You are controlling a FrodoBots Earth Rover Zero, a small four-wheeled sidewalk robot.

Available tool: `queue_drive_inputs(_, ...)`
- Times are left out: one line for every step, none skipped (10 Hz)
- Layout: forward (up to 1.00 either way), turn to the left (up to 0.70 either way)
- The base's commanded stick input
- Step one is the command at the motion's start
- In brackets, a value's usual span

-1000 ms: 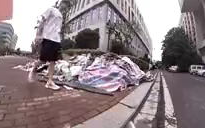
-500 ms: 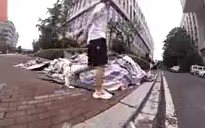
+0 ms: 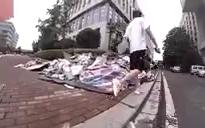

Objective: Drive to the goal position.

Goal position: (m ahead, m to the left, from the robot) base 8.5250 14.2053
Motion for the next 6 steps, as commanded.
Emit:
queue_drive_inputs(0.00, 0.45)
queue_drive_inputs(-0.15, 0.30)
queue_drive_inputs(-0.45, 0.00)
queue_drive_inputs(-0.45, -0.11)
queue_drive_inputs(-0.45, -0.27)
queue_drive_inputs(-0.45, -0.27)
